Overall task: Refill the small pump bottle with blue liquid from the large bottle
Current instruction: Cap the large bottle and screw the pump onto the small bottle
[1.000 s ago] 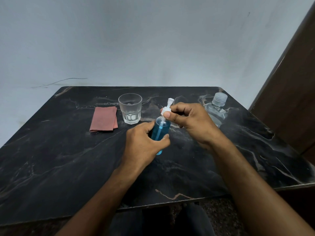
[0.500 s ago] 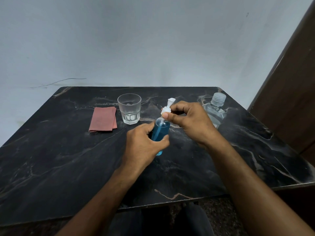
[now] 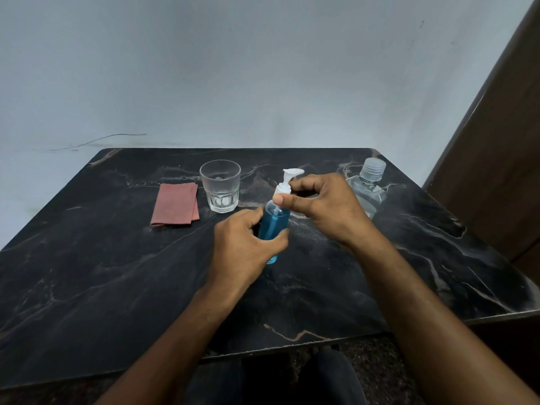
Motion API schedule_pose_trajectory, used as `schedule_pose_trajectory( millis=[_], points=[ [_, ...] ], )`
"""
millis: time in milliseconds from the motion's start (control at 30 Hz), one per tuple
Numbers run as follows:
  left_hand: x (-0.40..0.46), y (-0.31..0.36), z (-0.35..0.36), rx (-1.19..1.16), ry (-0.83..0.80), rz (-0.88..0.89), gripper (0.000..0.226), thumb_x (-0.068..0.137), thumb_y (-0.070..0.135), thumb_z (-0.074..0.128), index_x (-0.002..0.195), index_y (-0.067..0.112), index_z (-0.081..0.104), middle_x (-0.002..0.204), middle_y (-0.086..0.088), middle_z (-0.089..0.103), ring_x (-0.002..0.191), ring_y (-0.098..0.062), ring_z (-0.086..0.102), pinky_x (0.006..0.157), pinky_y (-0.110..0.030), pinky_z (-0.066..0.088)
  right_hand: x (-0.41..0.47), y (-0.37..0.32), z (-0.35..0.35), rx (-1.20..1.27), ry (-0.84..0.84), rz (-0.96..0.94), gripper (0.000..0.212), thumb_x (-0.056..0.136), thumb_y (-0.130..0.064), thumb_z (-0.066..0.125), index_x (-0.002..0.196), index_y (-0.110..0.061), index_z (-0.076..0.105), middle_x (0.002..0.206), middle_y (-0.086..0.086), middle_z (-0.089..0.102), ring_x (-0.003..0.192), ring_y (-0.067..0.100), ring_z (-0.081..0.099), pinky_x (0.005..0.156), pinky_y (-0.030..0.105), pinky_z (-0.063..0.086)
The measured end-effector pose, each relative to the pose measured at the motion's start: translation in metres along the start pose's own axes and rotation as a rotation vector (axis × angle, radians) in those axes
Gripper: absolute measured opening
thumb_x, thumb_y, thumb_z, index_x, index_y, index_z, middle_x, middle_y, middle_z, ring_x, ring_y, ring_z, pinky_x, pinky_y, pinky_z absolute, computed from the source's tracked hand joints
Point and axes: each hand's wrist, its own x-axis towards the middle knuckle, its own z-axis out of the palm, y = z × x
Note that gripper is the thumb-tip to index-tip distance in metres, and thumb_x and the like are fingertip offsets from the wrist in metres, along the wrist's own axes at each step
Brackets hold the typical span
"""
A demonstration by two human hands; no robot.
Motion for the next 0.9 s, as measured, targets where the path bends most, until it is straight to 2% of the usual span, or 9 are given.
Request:
schedule_pose_trajectory(
  millis=[67,233,333,433,500,567,700,767,900],
  points=[
    [-0.001,0.001,0.001,-0.013,0.028,0.005,0.025,0.074,0.038,0.084,0.090,0.020,0.077,0.077,0.005,0.073,0.070,-0.012,0.071,0.064,-0.038,0.061,0.001,0.001,0.003,0.025,0.032,0.013,0.022,0.078,-0.027,0.085,0.087,-0.009,0.079,0.085,0.011,0.076,0.078,0.015,0.067,0.078,0.041,0.059],
    [-0.001,0.001,0.001,-0.022,0.038,0.024,0.024,0.074,0.037,0.087,0.091,0.022,0.077,0.078,0.007,0.074,0.070,-0.007,0.072,0.063,-0.031,0.062,-0.002,0.001,0.010,0.044,0.119,0.031,0.031,0.069,-0.036,0.089,0.078,-0.009,0.076,0.075,0.005,0.076,0.070,0.016,0.071,0.071,0.037,0.061],
    [0.000,0.001,0.002,-0.002,0.064,0.051,0.022,0.073,0.036,0.088,0.085,0.022,0.076,0.072,0.009,0.069,0.064,-0.006,0.066,0.057,-0.020,0.056,-0.005,0.000,0.014,0.046,0.167,0.045,0.039,0.067,-0.040,0.089,0.079,-0.007,0.075,0.077,0.010,0.075,0.074,0.027,0.072,0.071,0.042,0.062],
    [0.000,0.001,0.003,0.020,0.077,0.084,0.023,0.073,0.036,0.087,0.084,0.020,0.075,0.071,0.010,0.065,0.066,-0.007,0.063,0.055,-0.014,0.050,-0.006,-0.001,0.018,0.068,0.192,0.075,0.040,0.065,-0.043,0.090,0.071,-0.011,0.067,0.066,0.009,0.067,0.058,0.015,0.058,0.061,0.036,0.055],
    [0.000,0.001,0.003,0.044,0.074,0.095,0.023,0.073,0.036,0.088,0.082,0.021,0.074,0.071,0.011,0.064,0.064,-0.006,0.062,0.055,-0.013,0.048,-0.004,0.000,0.018,0.080,0.172,0.102,0.041,0.065,-0.043,0.091,0.068,-0.017,0.060,0.060,0.000,0.057,0.056,0.009,0.049,0.059,0.030,0.049],
    [0.000,0.000,0.004,0.031,0.075,0.078,0.022,0.073,0.035,0.089,0.082,0.021,0.074,0.072,0.011,0.066,0.064,-0.003,0.064,0.055,-0.012,0.050,-0.003,0.002,0.017,0.088,0.105,0.136,0.043,0.064,-0.044,0.092,0.074,-0.017,0.061,0.065,-0.003,0.057,0.060,0.010,0.049,0.059,0.028,0.046],
    [-0.001,-0.002,0.003,-0.040,0.062,0.018,0.028,0.072,0.038,0.087,0.091,0.019,0.078,0.081,0.007,0.075,0.071,-0.007,0.073,0.064,-0.030,0.062,-0.003,0.008,0.008,0.294,-0.037,0.126,0.041,0.075,-0.032,0.088,0.104,-0.011,0.069,0.092,0.002,0.066,0.079,0.009,0.061,0.060,0.023,0.046],
    [-0.001,-0.002,0.002,-0.057,0.046,0.025,0.030,0.073,0.040,0.085,0.094,0.019,0.078,0.083,0.005,0.076,0.074,-0.011,0.074,0.065,-0.036,0.063,-0.002,0.011,0.002,0.423,-0.052,0.096,0.025,0.084,-0.023,0.080,0.106,-0.012,0.075,0.102,0.005,0.074,0.088,0.015,0.062,0.063,0.027,0.045],
    [-0.002,-0.002,0.003,-0.050,0.021,0.031,0.033,0.073,0.041,0.084,0.095,0.017,0.078,0.084,0.002,0.075,0.075,-0.016,0.074,0.066,-0.040,0.062,0.000,0.015,-0.002,0.391,-0.035,0.043,0.015,0.087,-0.014,0.075,0.102,-0.012,0.079,0.108,0.007,0.078,0.092,0.019,0.065,0.064,0.027,0.047]
  ],
)
